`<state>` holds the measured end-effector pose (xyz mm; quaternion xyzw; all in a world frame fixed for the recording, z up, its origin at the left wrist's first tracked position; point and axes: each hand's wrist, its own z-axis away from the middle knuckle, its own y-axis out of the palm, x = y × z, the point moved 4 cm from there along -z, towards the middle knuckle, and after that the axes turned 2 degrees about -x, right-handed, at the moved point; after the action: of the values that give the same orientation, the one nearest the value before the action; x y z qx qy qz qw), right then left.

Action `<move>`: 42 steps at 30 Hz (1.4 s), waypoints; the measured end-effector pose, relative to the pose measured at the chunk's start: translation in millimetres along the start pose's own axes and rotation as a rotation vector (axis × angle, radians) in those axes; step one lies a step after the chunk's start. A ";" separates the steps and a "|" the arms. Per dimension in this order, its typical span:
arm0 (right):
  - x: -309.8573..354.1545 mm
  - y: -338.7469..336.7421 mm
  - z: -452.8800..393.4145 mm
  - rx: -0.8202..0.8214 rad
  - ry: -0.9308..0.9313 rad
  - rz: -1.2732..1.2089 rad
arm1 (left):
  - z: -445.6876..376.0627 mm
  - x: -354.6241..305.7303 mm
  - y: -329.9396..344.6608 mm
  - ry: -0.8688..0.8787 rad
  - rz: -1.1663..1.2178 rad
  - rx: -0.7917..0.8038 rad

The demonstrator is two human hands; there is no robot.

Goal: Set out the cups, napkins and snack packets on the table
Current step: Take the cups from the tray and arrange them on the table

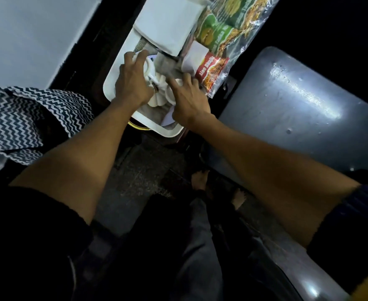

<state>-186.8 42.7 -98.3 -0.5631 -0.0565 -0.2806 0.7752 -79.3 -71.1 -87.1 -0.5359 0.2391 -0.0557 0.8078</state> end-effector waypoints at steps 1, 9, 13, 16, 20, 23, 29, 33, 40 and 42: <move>-1.5 -1.1 -0.3 -0.020 -0.002 -0.017 | -3.7 -0.5 -1.7 -0.006 -0.009 -0.010; -28.2 -24.9 55.2 -0.366 0.150 -0.416 | 26.6 0.6 -4.4 -0.338 0.249 -0.215; -59.4 -27.4 100.3 -0.440 0.350 -0.754 | 68.4 -19.8 15.6 -0.510 0.791 -0.203; -92.9 -18.6 132.2 -0.403 0.521 -0.992 | 97.2 -53.8 39.2 -0.508 0.954 -0.106; -142.1 -10.4 167.1 -0.428 0.643 -1.230 | 128.3 -113.3 69.1 -0.444 1.026 0.004; -179.0 -16.2 193.2 -0.479 0.697 -1.262 | 142.9 -151.0 91.6 -0.368 1.013 0.063; -258.0 -26.0 248.9 -0.599 0.890 -1.145 | 155.4 -212.6 134.6 -0.187 0.858 0.149; -303.1 -28.7 277.6 -0.662 1.005 -1.052 | 157.6 -244.0 160.9 -0.092 0.696 0.179; -353.5 -24.6 299.1 -0.658 1.113 -0.826 | 158.8 -280.3 200.4 0.119 0.476 0.175; -364.2 -20.0 297.2 -0.604 1.103 -0.779 | 157.0 -285.5 211.3 0.155 0.433 0.171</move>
<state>-433.4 442.7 -121.7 -0.4683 0.2251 -0.7810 0.3465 -295.6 248.1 -133.6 -0.3959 0.4039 0.0576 0.8227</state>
